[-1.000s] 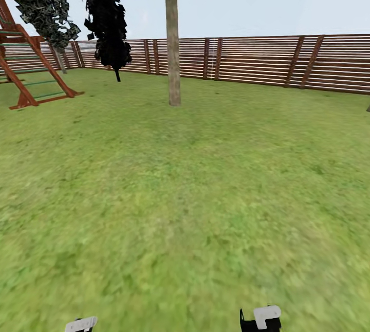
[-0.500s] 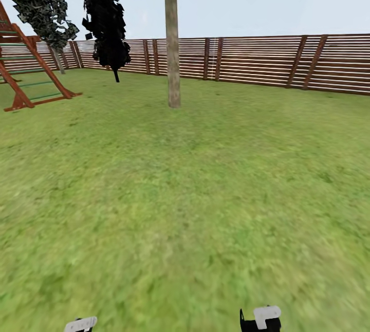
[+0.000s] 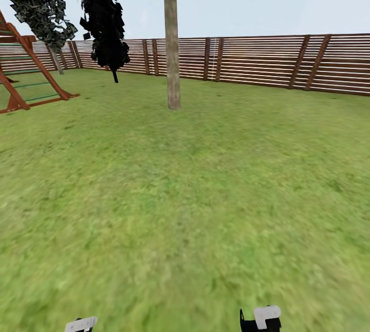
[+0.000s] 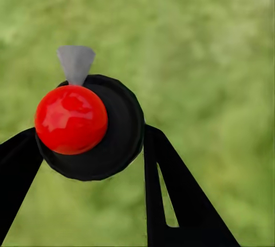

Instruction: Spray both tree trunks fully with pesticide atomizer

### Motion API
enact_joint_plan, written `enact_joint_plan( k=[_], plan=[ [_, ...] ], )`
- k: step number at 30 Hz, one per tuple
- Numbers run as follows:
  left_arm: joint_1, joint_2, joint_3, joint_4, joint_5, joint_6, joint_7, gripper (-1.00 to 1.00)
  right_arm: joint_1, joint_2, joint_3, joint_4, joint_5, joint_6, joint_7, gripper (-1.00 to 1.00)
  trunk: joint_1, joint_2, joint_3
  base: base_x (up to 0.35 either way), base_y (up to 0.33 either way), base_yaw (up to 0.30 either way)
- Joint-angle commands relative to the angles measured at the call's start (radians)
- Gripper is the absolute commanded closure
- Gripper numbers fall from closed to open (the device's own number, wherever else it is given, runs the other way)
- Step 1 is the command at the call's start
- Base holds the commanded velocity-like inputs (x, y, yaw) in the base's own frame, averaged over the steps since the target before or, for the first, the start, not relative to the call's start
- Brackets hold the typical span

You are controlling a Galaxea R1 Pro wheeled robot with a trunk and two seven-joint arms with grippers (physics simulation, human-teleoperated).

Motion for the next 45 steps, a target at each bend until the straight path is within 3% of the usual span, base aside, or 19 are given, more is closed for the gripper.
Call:
enact_joint_plan(
  k=[1, 45],
  plan=[
    [-0.001, 0.000, -0.007, 0.001, 0.011, -0.003, -0.004, 1.00, -0.001, 0.000, 0.007, 0.001, 0.005, 0.001, -0.010, -1.00, 0.000, 0.000, -0.001, 0.338, 0.000, 0.000],
    [-0.001, 0.000, -0.007, 0.001, 0.011, -0.004, -0.004, 1.00, -0.001, 0.000, 0.007, 0.001, 0.005, 0.001, -0.010, -1.00, 0.000, 0.000, -0.001, 0.338, 0.000, 0.000]
  ],
)
